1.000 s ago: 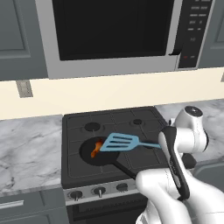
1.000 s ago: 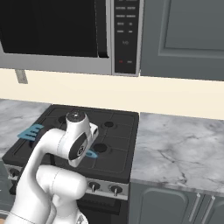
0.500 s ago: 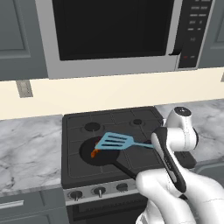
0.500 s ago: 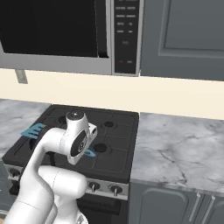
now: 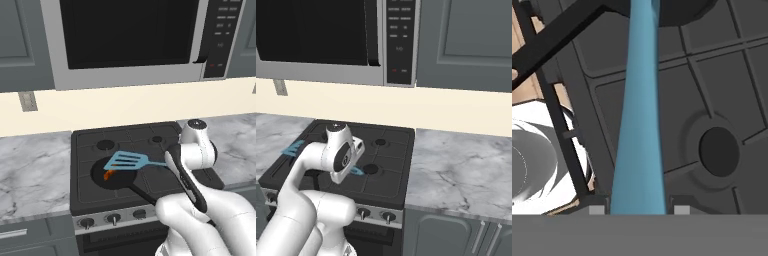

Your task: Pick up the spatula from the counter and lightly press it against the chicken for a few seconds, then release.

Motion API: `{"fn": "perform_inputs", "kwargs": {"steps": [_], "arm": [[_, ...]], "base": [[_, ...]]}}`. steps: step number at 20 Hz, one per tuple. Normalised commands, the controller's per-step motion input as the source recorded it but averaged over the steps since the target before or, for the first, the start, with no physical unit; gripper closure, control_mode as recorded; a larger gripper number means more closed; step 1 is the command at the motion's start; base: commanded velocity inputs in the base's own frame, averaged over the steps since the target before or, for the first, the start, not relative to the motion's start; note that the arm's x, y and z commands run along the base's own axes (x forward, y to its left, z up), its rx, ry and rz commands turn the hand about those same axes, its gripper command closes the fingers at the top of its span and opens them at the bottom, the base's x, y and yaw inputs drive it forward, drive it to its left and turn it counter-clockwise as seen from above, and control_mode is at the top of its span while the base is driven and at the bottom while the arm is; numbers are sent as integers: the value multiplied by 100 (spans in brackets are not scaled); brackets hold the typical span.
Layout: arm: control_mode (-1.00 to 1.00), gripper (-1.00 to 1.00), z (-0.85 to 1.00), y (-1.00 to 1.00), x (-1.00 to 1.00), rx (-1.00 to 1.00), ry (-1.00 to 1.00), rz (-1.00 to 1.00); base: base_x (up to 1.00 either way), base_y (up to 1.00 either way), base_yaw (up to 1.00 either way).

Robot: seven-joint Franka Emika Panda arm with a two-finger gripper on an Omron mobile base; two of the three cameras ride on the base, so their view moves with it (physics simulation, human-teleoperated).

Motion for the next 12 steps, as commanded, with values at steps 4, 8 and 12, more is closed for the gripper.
{"fn": "perform_inputs", "kwargs": {"steps": [4, 8, 12], "arm": [[-100, 100, 0, 0, 2, -6, 0, -4], [-100, 100, 0, 3, 2, -6, 1, -4], [-100, 100, -3, 3, 1, -5, 3, -4]], "base": [[0, 0, 0], [0, 0, 0], [0, 0, 0]]}}
